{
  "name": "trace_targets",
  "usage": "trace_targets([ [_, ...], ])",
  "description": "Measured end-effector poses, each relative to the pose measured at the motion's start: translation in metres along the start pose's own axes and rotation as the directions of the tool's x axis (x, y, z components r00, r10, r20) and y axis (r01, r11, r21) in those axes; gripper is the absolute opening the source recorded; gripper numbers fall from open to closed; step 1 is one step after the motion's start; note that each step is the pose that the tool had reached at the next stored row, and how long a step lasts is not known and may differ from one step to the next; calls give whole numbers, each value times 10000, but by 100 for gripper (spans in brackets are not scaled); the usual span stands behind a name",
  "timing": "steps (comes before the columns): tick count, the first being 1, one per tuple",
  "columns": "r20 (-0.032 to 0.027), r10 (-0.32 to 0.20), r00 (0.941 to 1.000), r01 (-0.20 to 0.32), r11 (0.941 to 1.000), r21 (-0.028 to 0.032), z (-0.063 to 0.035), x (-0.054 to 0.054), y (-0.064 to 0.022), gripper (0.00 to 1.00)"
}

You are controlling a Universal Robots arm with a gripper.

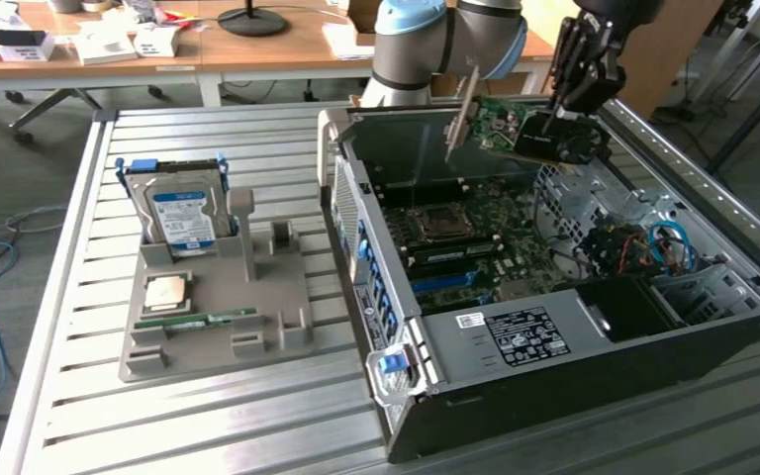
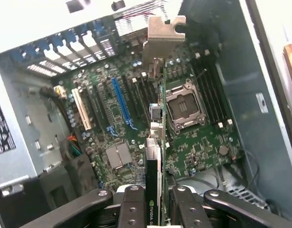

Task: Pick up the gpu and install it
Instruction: 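Insert the gpu into the slot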

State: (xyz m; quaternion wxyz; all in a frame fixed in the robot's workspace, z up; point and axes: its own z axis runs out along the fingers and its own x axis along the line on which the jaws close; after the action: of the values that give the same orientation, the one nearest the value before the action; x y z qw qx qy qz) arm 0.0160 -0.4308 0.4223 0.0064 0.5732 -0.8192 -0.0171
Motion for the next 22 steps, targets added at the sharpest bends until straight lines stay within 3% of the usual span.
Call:
trace_targets([
  [4, -25, -718, 9974, 718, 9974, -7, 6, 0, 0, 26],
  [7, -44, -1255, 9921, 1254, 9921, -14, 11, 0, 0, 26],
  [11, -69, -1981, 9802, 1981, 9802, -25, 16, 0, -1, 26],
  [17, -102, -2917, 9564, 2917, 9565, -42, 21, 0, -1, 26],
  [21, -107, -2961, 9551, 2961, 9551, -37, 23, -1, 0, 26],
  [22, -105, -2962, 9551, 2962, 9551, 2, 25, 1, 5, 26],
])
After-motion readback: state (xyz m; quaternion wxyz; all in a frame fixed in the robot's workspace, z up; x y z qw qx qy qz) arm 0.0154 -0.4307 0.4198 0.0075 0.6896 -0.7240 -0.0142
